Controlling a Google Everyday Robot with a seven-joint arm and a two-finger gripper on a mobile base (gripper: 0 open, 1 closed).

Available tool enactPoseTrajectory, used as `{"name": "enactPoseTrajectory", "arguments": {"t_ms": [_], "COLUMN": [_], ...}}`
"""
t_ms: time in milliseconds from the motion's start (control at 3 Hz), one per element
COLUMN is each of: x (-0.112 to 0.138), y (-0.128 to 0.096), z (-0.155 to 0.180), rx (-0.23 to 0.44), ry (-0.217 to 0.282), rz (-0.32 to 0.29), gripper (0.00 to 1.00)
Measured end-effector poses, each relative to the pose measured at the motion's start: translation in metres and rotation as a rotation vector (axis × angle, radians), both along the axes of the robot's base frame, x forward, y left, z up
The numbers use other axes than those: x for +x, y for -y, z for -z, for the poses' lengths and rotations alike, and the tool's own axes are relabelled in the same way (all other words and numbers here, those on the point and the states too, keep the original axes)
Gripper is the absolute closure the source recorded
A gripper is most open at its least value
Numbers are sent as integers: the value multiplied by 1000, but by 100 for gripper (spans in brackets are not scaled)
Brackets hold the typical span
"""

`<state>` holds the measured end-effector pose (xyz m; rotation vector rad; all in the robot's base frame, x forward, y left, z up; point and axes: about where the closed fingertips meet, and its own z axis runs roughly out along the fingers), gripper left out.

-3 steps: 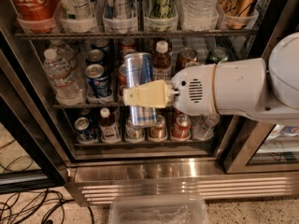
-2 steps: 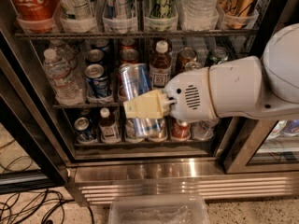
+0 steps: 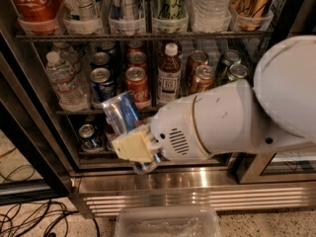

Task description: Pick redbull can from top shelf of fridge

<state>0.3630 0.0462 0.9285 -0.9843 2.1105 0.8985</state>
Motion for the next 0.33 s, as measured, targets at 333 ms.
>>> {"name": "enactPoseTrajectory", "arguments": {"t_ms": [333], "x": [-1], "y": [-1], "z": [0], "rx": [-6], "ry": [9], "rz": [-5], "gripper": [100]}}
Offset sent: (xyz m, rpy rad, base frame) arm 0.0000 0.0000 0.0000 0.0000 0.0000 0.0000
